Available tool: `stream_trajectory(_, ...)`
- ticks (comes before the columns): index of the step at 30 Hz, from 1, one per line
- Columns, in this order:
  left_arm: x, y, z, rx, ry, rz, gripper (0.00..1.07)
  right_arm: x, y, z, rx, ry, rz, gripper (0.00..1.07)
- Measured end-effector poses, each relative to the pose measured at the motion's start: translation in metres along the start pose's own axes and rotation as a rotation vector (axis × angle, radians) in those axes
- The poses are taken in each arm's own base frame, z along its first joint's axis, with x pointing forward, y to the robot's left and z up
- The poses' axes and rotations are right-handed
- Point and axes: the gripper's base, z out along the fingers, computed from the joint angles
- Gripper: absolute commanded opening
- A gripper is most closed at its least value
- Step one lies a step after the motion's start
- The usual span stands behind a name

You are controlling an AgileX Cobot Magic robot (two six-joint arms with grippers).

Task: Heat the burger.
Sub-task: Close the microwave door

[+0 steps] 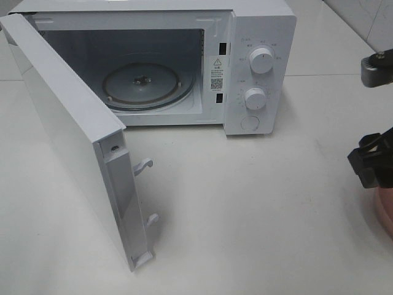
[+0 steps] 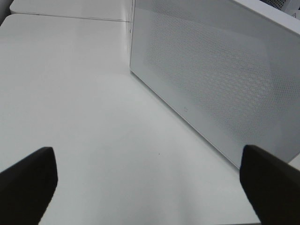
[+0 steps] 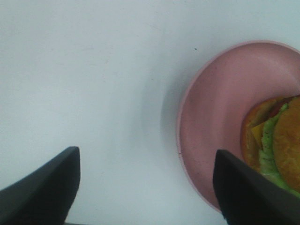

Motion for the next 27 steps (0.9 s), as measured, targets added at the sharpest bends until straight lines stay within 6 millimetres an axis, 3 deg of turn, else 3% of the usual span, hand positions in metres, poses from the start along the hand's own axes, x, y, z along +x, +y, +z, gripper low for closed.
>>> stream_trajectory(7,0.0,0.0,0.0,0.0,0.0,0.0,0.98,0.013,-0.005,-0.034,-0.092,-0.082,-0.001,0.76)
stream_trajectory(17,0.0,0.0,0.0,0.0,0.0,0.0,0.98,0.047,-0.024,-0.082,-0.123,-0.191,-0.009,0.76)
stream_trajectory(22,0.0,0.0,0.0,0.0,0.0,0.0,0.98,0.073,-0.035,-0.109,-0.16,-0.313,0.01,0.76)
stream_trajectory(27,0.0,0.0,0.0,0.0,0.0,0.0,0.98,0.098,-0.043,-0.119,-0.174,-0.413,0.023,0.76)
